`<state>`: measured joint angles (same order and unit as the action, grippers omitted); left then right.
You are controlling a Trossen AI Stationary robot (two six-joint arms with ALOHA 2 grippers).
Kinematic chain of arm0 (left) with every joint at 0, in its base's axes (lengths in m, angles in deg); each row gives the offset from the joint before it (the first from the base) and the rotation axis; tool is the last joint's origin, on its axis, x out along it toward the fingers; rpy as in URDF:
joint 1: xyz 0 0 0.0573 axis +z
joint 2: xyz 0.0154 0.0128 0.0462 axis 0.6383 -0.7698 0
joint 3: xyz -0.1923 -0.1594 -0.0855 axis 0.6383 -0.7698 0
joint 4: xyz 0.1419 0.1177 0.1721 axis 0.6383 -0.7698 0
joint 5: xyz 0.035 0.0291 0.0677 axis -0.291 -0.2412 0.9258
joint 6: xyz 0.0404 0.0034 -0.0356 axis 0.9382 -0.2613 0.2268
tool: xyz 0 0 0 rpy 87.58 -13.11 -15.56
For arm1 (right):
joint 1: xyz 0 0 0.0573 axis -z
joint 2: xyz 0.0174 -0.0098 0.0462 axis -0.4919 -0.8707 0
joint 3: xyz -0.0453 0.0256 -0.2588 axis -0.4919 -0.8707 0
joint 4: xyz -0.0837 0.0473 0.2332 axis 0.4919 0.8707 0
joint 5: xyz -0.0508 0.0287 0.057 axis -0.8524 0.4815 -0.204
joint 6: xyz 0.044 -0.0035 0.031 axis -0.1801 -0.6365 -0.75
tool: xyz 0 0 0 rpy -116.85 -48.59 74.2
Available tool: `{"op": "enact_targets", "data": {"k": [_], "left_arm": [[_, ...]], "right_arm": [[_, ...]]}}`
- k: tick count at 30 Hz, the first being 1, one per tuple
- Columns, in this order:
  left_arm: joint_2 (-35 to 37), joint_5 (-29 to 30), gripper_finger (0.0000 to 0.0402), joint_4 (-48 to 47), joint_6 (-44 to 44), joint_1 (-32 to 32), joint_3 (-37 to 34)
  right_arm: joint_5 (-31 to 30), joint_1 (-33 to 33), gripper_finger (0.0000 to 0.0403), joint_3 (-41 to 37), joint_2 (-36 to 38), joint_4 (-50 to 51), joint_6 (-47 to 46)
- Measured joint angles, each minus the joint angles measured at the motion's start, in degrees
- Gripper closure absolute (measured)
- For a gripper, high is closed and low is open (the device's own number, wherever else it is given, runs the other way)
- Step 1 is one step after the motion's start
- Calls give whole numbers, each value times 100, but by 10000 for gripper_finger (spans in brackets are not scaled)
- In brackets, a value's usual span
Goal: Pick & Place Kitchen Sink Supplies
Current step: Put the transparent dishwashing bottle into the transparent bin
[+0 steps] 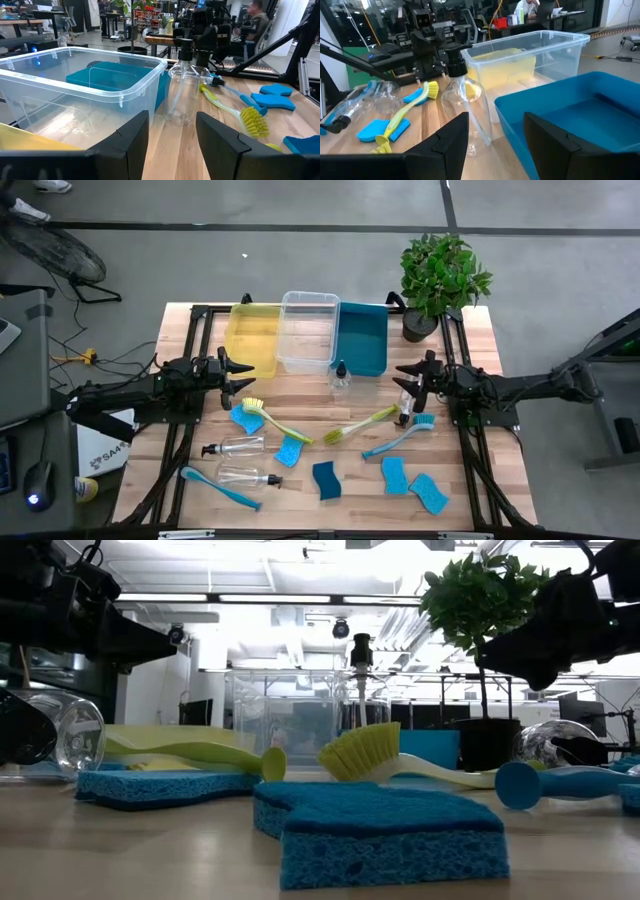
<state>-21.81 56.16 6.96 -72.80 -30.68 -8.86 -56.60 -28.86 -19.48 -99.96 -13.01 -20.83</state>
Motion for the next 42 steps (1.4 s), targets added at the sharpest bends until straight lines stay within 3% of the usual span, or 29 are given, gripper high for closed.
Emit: {"op": "enact_targets", "data": {"k": [10, 16, 33, 42], "left_arm": [[0, -1, 241, 0, 2, 0, 2], [0, -2, 241, 0, 2, -1, 2], [0, 0, 241, 0, 1, -1, 1], [0, 0, 241, 0, 2, -1, 2]], "right_arm": [[170, 2, 222, 0, -902, -906, 19], [591, 0, 222, 0, -1444, -1507, 681], [431, 0, 221, 194, -2959, -2548, 1247], [266, 2, 174, 596, -3784, -2533, 1149]]}}
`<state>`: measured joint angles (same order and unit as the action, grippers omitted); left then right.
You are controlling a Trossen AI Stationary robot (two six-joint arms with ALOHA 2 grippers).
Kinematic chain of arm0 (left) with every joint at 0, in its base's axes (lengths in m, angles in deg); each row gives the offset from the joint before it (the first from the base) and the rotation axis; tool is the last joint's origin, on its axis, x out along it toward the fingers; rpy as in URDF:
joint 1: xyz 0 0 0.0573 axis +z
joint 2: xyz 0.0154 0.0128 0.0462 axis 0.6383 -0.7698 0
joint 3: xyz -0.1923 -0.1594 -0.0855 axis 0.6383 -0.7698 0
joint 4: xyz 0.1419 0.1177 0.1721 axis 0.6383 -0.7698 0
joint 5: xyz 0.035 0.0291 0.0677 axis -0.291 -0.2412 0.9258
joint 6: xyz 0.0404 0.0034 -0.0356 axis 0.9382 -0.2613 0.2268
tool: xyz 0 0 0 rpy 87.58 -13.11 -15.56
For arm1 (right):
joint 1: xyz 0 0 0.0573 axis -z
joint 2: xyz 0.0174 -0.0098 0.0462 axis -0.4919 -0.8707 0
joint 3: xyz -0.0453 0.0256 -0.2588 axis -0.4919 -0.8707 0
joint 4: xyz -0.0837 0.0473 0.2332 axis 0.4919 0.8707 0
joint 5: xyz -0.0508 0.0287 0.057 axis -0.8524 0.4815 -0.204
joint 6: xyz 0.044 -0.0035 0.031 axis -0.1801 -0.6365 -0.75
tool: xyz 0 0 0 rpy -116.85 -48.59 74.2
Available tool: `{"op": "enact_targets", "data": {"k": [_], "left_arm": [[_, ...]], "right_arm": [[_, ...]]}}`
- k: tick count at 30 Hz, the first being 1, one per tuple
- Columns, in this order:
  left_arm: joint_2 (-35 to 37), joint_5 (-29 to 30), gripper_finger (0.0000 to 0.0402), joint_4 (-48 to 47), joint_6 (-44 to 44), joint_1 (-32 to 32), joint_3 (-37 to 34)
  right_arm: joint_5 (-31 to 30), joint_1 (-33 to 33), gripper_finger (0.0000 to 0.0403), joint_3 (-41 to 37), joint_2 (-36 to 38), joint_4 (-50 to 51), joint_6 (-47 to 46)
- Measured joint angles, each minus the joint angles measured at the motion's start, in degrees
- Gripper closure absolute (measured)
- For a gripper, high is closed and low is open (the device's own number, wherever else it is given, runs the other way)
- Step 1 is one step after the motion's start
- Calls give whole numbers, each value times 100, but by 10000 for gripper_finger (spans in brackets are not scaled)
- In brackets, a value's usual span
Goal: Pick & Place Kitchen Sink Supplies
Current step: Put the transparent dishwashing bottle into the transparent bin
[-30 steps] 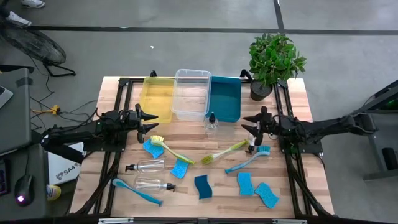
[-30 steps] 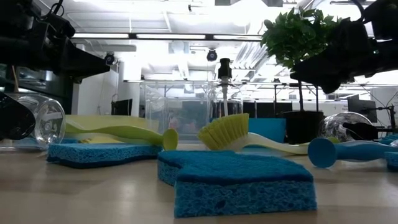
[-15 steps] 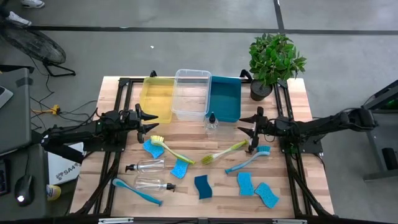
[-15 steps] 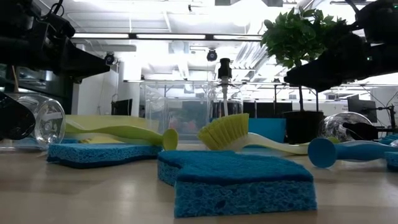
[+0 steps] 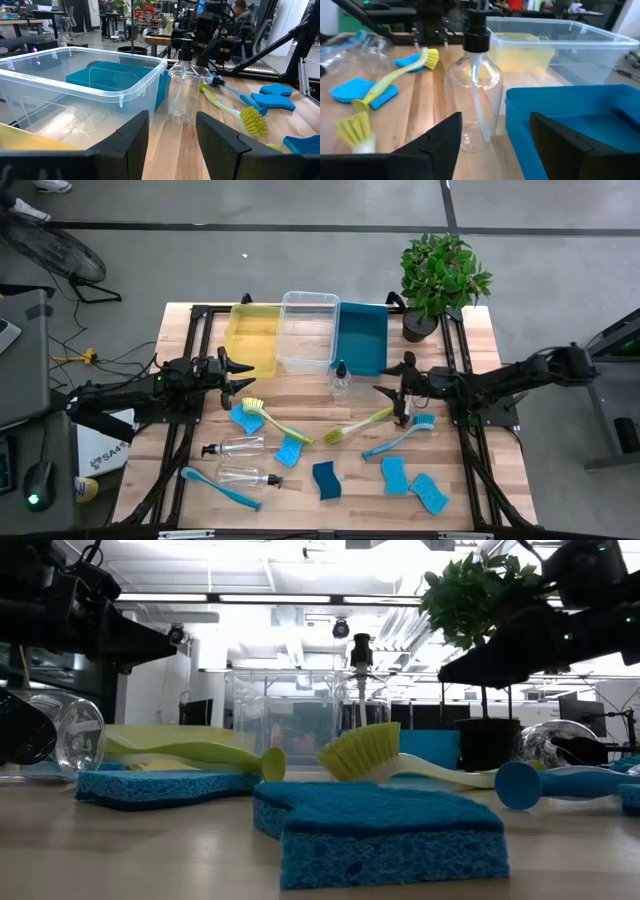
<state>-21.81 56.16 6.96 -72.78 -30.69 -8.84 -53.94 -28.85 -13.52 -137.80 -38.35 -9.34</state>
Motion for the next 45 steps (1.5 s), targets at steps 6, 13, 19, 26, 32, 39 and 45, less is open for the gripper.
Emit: {"op": "enact_targets", "data": {"k": [6, 13, 19, 26, 32, 39, 45], "left_arm": [[0, 0, 241, 0, -1, 1, 0], [0, 0, 241, 0, 0, 0, -2], [0, 0, 241, 0, -1, 1, -1], [0, 0, 241, 0, -1, 2, -1], [0, 0, 241, 0, 0, 0, 0], [0, 0, 241, 0, 0, 2, 0], [-2, 0, 241, 0, 0, 2, -2]], "right_arm": [[-85, -2, 144, 134, -452, -111, -98], [-67, -126, 142, 317, -1150, -762, -70], [64, -233, 141, 581, -1781, -1258, 87], [77, -229, 141, 884, -2387, -1732, 335], [77, -229, 141, 1158, -2708, -2004, 368], [39, -229, 141, 1507, -2891, -2015, 578], [57, -97, 141, 1690, -3008, -2012, 693]]}}
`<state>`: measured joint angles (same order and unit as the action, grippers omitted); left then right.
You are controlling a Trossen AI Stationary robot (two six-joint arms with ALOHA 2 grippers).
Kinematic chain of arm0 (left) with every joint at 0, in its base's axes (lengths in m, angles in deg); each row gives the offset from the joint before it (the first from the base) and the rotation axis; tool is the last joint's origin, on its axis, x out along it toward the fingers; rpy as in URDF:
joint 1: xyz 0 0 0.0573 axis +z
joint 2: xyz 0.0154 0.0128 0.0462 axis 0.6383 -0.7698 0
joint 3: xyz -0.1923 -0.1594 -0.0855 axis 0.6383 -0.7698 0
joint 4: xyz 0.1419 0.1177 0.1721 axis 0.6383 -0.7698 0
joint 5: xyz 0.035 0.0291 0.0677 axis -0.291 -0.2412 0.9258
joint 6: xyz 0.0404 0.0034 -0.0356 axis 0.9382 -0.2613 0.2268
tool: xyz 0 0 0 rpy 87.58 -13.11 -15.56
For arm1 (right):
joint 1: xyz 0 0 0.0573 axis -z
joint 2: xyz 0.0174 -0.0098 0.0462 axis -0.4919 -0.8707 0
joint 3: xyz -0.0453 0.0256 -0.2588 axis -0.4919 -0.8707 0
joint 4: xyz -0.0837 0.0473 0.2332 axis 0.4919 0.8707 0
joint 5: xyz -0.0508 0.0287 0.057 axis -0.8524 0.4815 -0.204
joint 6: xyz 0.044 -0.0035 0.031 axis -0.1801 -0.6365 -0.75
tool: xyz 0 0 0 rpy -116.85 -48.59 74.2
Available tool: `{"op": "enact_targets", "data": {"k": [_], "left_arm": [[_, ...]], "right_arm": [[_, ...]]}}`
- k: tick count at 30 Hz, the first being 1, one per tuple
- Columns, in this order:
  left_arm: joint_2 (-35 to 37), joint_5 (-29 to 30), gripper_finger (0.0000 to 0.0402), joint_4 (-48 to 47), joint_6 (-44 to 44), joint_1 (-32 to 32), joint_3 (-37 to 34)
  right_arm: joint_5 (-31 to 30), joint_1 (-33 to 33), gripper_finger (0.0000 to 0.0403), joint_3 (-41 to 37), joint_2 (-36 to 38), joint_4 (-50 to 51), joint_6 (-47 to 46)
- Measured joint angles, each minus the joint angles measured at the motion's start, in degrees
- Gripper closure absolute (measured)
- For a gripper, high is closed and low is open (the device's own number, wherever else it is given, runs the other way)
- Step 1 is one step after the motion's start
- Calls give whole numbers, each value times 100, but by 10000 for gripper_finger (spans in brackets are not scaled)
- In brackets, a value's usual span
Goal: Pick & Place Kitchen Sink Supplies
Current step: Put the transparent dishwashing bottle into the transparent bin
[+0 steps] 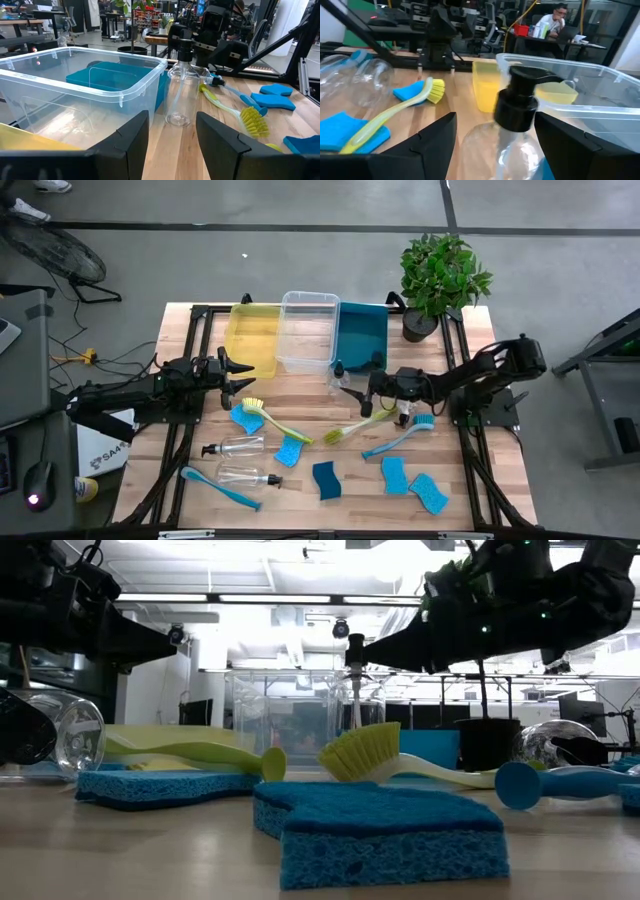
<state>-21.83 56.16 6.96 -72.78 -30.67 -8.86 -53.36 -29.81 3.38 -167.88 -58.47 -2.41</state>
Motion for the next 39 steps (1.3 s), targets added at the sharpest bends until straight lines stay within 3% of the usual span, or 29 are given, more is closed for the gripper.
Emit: {"op": "enact_targets", "data": {"k": [8, 14, 23, 33, 39], "left_arm": [[0, 0, 241, 0, -2, -2, 0], [0, 0, 241, -1, 0, -1, 2], [1, 0, 241, 0, 0, 0, 2], [0, 0, 241, 0, 0, 0, 0], [0, 0, 241, 0, -2, -1, 1]], "right_arm": [[71, 183, 141, 183, -56, 41, 0], [548, 298, 142, 385, -56, 419, -45], [561, 303, 142, 585, -120, 581, -2], [441, 365, 142, 588, -542, -110, -145], [356, 364, 161, 588, -553, -86, -148]]}}
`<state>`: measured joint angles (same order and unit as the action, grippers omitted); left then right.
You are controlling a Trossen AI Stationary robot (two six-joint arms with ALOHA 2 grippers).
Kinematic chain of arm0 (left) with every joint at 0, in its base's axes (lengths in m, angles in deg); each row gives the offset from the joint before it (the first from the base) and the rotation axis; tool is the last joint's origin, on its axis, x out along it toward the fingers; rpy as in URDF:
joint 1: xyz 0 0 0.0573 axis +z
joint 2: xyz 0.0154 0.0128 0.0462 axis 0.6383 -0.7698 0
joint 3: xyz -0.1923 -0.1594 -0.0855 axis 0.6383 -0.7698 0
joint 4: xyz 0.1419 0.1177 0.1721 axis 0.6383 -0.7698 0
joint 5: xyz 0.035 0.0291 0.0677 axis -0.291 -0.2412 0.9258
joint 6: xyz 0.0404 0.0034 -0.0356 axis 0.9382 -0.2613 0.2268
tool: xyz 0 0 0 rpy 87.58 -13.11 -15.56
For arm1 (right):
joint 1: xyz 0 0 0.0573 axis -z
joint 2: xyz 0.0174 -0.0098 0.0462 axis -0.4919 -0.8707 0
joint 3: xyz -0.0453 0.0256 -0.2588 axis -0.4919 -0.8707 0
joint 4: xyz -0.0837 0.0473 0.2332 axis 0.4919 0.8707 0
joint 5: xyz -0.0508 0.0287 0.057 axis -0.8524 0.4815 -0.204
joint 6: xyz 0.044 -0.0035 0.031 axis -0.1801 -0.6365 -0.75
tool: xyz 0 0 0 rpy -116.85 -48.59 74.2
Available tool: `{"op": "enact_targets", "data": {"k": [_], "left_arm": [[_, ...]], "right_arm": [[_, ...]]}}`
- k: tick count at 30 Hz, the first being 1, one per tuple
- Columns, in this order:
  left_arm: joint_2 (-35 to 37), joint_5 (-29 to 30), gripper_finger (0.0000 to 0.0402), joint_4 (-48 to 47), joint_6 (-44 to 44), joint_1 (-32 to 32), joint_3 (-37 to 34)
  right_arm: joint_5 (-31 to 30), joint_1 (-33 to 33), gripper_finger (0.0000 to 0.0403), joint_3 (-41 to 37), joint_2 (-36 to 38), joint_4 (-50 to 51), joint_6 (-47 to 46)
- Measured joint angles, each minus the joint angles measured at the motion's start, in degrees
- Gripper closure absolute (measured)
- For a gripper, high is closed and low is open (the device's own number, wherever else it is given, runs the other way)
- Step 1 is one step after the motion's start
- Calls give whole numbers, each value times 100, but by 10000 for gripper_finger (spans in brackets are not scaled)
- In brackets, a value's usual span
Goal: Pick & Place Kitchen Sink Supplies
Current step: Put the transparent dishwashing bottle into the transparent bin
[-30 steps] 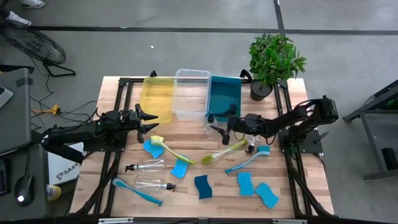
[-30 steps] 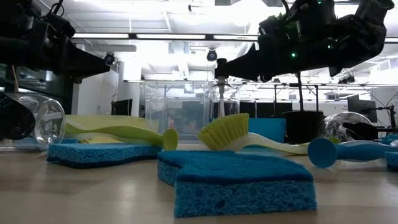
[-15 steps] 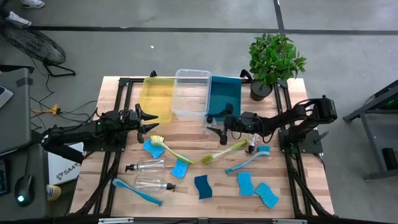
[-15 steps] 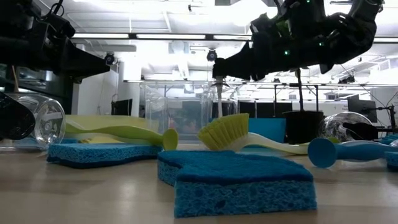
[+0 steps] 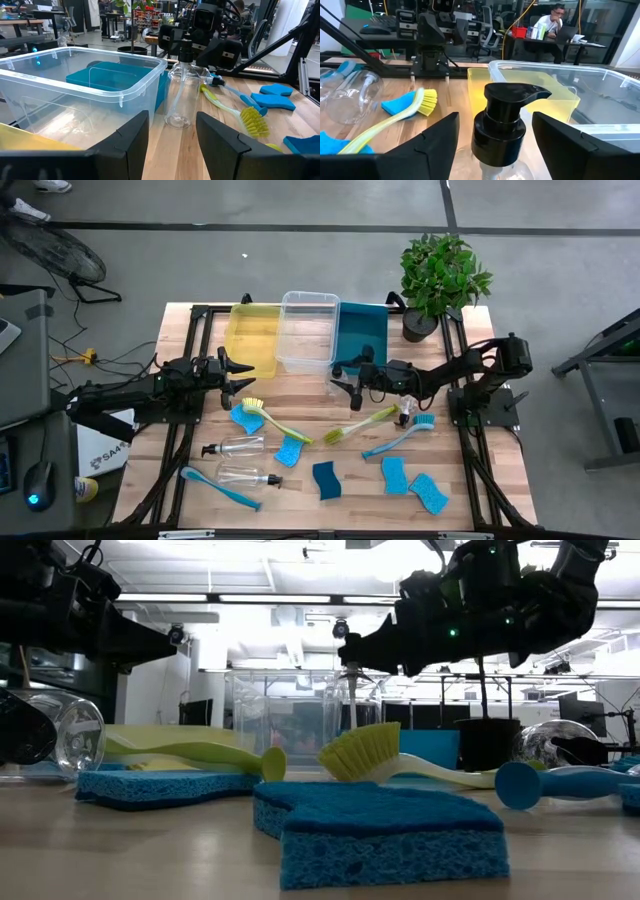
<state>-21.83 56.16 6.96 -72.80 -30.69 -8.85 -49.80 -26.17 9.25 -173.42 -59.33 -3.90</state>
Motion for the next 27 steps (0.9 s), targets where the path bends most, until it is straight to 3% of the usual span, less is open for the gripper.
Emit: {"op": "enact_targets", "data": {"k": [17, 27], "left_arm": [[2, 0, 241, 0, 2, 2, 2], [0, 0, 241, 0, 0, 0, 1]], "right_arm": [[16, -2, 255, -2, 2, 2, 0], [16, -6, 261, -2, 2, 14, -6]]}}
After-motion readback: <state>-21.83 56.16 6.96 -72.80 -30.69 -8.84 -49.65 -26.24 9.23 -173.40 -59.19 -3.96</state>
